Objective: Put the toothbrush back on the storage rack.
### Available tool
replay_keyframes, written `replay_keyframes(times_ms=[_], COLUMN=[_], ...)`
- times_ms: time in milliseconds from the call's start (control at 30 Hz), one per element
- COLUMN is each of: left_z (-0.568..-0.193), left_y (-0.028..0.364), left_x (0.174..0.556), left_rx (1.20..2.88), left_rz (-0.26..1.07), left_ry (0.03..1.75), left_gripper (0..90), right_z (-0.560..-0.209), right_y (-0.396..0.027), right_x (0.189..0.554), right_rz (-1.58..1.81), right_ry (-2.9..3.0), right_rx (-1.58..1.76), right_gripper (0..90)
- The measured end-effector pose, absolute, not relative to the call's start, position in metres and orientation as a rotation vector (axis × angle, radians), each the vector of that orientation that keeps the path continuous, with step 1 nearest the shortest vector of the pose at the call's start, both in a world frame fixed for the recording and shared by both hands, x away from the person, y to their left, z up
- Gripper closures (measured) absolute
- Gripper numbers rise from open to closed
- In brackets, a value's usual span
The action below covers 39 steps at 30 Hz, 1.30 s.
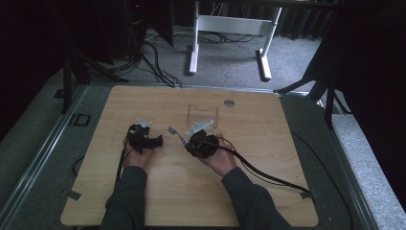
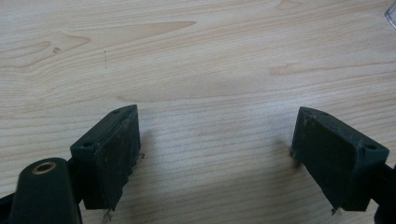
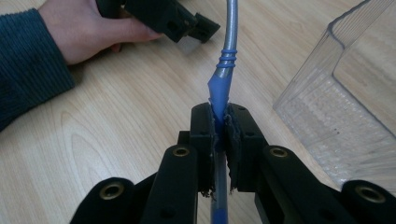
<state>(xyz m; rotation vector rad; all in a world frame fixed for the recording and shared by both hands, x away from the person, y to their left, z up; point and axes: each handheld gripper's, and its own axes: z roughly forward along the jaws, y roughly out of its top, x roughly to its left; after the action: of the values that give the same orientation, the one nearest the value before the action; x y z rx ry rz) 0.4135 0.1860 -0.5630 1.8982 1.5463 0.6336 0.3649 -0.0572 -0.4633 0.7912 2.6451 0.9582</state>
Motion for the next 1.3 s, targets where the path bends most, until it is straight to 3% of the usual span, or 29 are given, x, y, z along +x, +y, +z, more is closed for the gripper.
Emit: replay_keyframes(times_ms=[1300], left_z=[-0.563], left_y=[0.186], left_x=[0.413], left_rx=[1.898], left_rz=[0.633], left_ry=[1.547], left_gripper=[15.7], right_z=[-0.450], right_y=[-0.063], right_x=[0.366], right_rz=[1.166], right_ry=[2.495], right_rx=[0.835], right_gripper=[81.6])
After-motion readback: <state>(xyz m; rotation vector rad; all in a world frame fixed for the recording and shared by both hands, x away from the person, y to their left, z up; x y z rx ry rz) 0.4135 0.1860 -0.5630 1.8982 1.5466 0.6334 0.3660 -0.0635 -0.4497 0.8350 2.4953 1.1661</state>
